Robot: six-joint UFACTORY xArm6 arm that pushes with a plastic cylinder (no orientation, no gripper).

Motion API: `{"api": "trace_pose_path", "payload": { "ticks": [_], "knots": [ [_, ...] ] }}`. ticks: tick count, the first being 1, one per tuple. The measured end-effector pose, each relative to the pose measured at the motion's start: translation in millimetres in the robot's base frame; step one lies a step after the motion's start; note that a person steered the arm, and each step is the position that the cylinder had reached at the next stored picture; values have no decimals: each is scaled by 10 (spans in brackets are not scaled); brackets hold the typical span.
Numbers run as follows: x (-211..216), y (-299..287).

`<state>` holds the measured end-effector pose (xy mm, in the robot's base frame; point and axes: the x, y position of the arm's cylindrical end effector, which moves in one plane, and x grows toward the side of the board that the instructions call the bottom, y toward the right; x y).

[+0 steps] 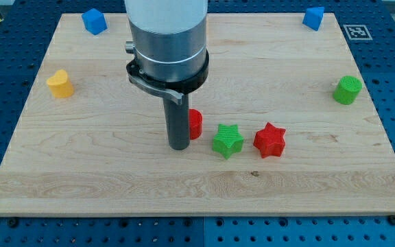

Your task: Move your arm to the center right

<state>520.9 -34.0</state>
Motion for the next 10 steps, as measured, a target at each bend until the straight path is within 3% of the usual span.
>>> {"api": "trace_pose_path", "payload": {
  "ticks": [4,6,8,10],
  "knots": [
    [-50,-17],
    [-69,-870],
    [-548,-1135],
    [-1379,-758]
  ]
}}
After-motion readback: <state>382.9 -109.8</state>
